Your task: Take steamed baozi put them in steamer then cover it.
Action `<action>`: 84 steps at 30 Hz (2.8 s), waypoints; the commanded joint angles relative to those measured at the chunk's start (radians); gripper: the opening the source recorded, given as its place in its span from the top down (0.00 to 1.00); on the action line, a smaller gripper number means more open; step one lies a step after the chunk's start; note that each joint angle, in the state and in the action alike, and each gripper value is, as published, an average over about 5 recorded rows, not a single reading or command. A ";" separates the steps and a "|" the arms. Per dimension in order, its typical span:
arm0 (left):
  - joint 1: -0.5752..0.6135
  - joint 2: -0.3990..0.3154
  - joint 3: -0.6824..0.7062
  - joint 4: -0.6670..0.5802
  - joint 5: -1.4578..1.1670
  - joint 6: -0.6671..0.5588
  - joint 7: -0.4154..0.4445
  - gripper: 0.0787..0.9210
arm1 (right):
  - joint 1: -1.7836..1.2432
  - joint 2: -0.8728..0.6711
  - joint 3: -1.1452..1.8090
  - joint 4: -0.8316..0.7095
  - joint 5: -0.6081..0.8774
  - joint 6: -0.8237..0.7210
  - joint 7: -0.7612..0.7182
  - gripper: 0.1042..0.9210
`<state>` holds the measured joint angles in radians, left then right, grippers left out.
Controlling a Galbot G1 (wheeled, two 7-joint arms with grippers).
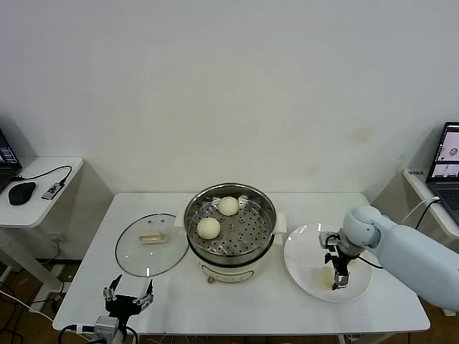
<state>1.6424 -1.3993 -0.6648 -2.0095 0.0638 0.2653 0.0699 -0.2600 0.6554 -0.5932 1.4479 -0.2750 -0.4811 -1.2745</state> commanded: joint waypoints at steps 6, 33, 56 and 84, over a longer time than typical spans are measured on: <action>-0.001 0.000 0.001 0.003 0.000 -0.001 -0.001 0.12 | -0.010 0.001 0.004 -0.006 -0.005 -0.003 0.009 0.19; -0.030 -0.005 -0.006 -0.019 -0.009 -0.005 -0.012 0.12 | 0.881 0.072 -0.349 -0.041 0.366 0.074 -0.157 0.44; -0.013 -0.013 -0.030 -0.055 -0.008 -0.022 -0.023 0.12 | 0.889 0.499 -0.488 -0.133 0.333 0.878 -0.154 0.44; -0.010 -0.030 -0.029 -0.043 -0.007 -0.026 -0.025 0.12 | 0.635 0.547 -0.514 -0.034 0.003 1.102 -0.047 0.44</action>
<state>1.6317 -1.4295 -0.6944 -2.0542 0.0566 0.2392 0.0443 0.4496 1.1860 -1.1097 1.3856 -0.1923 0.5675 -1.3493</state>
